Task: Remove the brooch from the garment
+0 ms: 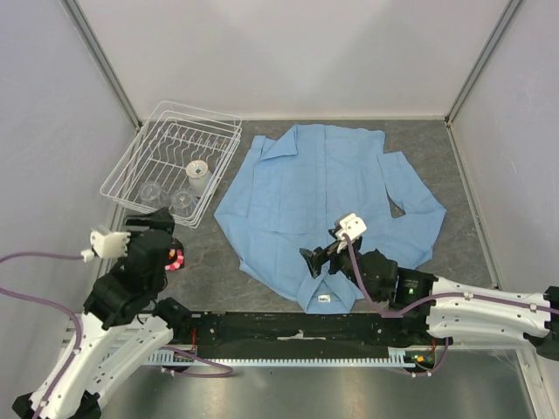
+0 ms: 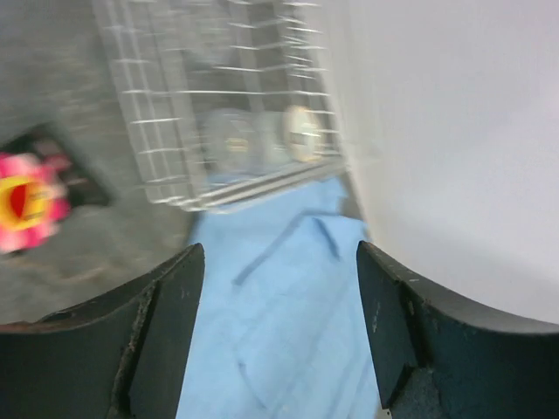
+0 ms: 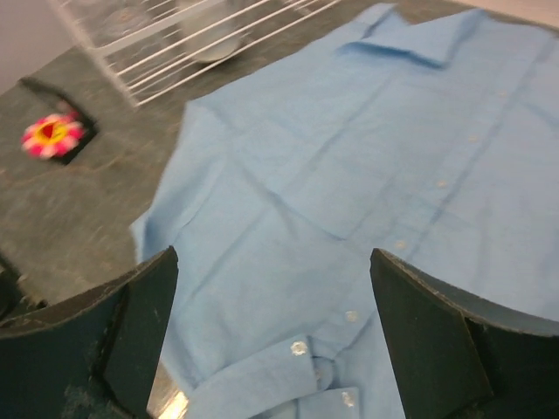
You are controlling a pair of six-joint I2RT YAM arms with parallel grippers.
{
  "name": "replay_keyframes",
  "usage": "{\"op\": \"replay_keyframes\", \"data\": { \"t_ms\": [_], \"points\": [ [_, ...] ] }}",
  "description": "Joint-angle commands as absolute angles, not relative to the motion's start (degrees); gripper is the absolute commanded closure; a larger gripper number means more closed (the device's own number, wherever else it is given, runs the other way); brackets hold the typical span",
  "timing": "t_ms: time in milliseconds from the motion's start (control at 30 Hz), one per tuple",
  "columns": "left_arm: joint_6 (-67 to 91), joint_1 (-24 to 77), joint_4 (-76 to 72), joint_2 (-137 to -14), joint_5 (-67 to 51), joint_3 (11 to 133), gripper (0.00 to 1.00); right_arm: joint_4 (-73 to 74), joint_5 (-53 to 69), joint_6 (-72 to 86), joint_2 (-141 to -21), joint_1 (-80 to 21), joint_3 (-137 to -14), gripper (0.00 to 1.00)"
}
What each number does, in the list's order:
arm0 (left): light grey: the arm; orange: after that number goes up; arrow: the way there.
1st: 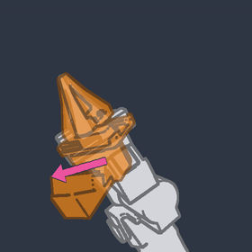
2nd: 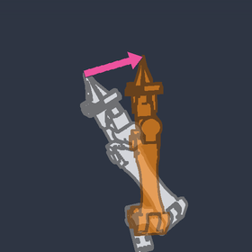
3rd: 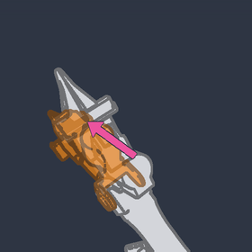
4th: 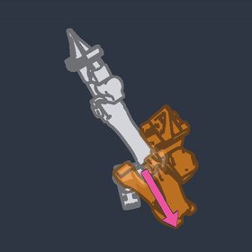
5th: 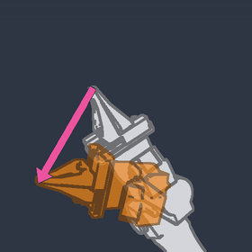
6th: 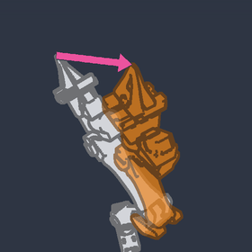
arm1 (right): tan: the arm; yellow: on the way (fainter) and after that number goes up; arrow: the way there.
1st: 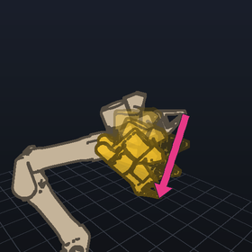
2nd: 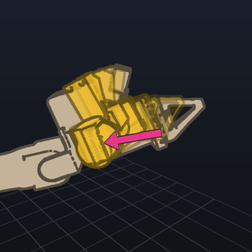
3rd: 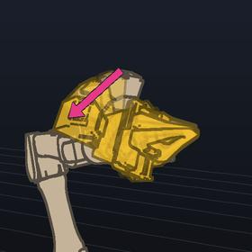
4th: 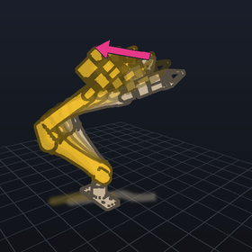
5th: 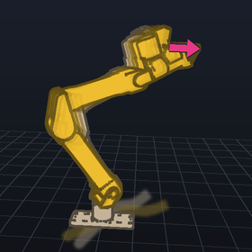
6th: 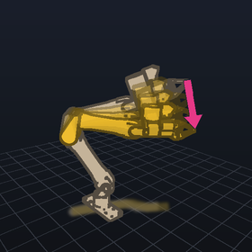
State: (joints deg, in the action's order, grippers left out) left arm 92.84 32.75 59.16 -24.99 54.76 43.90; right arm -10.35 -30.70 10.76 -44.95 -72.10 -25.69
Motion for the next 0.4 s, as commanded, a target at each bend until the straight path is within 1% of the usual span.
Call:
{"op": "replay_keyframes", "data": {
  "t_ms": [0, 33, 67, 100, 133, 167, 200, 267, 333, 367],
  "points": [
    [51.7, 32.5, 26.8, -30.7, 41.3, 51.6, 0.24, 15.7, -48.5, 21.9, -42.5, -70.7, -37.4, 0.02],
    [49.5, 32.5, 23.4, -35.5, 38.1, 53.9, 0.23, 20.6, -50.8, 27.6, -42.4, -70.4, -40.0, 0.02],
    [47.7, 32.5, 23.0, -38.8, 34.9, 59.6, 0.23, 25.4, -51.8, 30.0, -42.3, -70.3, -45.6, 0.02],
    [43.5, 32.5, 23.2, -41.6, 28.6, 62.9, 0.23, 34.6, -52.5, 32.1, -42.4, -70.3, -48.8, 0.02],
    [41.5, 32.5, 23.8, -44.4, 25.5, 66.3, 0.22, 39.0, -52.9, 34.5, -42.7, -70.3, -52.0, 0.02],
    [39.9, 32.5, 24.0, -49.5, 22.6, 72.3, 0.23, 43.0, -53.7, 36.9, -43.2, -70.4, -59.0, 0.02],
    [37.6, 32.5, 24.2, -51.2, 17.7, 74.9, 0.23, 50.2, -54.0, 37.5, -44.2, -70.3, -62.6, 0.02],
    [36.2, 32.5, 23.0, -53.8, 14.3, 80.4, 0.23, 55.1, -54.6, 36.3, -44.3, -70.2, -71.2, 0.02],
    [33.1, 32.5, 21.5, -55.5, 10.6, 83.0, 0.23, 54.1, -53.8, 32.3, -42.8, -70.3, -75.3, 0.02],
    [31.7, 32.5, 19.8, -55.8, 9.7, 85.3, 0.20, 54.1, -54.7, 31.4, -42.5, -70.3, -79.8, 0.02]
  ]
}}
